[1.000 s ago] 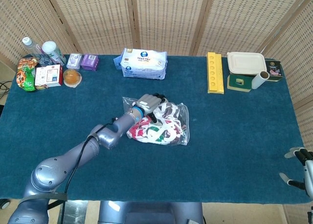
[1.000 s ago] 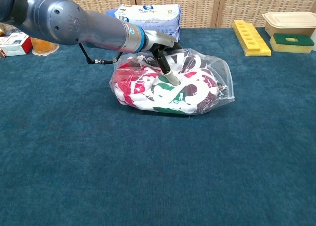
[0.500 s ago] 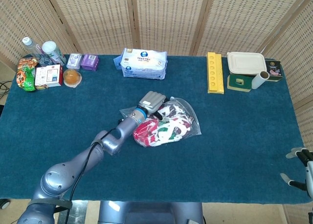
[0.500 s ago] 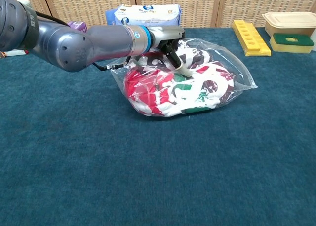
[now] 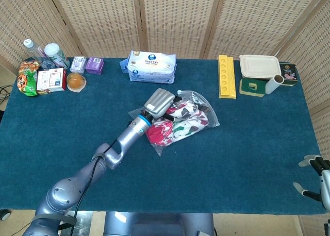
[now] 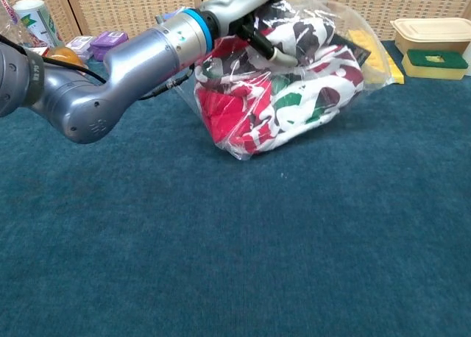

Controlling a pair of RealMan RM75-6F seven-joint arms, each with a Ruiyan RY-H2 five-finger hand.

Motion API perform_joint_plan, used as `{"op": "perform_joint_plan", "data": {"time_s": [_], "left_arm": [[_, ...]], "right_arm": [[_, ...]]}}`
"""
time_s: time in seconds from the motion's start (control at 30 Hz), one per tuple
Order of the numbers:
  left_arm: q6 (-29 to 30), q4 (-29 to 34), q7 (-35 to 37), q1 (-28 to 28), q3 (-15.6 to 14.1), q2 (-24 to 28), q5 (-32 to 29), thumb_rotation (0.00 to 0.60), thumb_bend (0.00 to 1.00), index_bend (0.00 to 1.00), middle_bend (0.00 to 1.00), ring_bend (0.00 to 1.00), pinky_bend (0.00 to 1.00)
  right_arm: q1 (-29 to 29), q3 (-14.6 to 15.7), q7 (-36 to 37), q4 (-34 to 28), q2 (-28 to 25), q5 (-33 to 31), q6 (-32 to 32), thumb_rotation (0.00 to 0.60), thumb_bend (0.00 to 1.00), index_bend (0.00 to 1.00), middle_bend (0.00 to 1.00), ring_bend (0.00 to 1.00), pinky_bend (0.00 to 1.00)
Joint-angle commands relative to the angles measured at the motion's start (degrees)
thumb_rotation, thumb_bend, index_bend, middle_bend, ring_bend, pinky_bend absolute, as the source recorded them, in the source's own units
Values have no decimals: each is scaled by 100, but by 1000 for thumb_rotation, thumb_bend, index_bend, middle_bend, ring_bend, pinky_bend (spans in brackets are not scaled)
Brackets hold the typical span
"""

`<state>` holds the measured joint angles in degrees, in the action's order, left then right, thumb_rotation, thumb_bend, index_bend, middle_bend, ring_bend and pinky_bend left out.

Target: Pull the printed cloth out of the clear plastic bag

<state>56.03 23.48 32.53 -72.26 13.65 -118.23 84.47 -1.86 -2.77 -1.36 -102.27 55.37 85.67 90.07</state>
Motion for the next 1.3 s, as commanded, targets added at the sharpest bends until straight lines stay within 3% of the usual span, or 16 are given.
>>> {"op": "perform_joint_plan", "data": {"time_s": [0.03,0.27,0.6,1.3], "left_arm": [[1396,-592,798,356,-520,145,687,600,421,931,674,681,781],[2914,-949,1254,705,-949,416,1141,600,359,931,674,680,741],[3883,-961,1398,982,-1313,611,1422,600,333,932,674,680,724],[3864,-840,1250,779,-1405,313,1390,600,325,931,674,681,718]], "right_arm": [[45,-24,-4,14,39,42,-22,600,106,413,330,343,365],[243,-166,90,60,141,161,-88,600,105,402,334,358,394],[852,-493,434,148,422,509,-369,600,106,400,349,384,400],[2035,-702,127,-382,740,1068,-1314,600,104,454,361,394,390]]}}
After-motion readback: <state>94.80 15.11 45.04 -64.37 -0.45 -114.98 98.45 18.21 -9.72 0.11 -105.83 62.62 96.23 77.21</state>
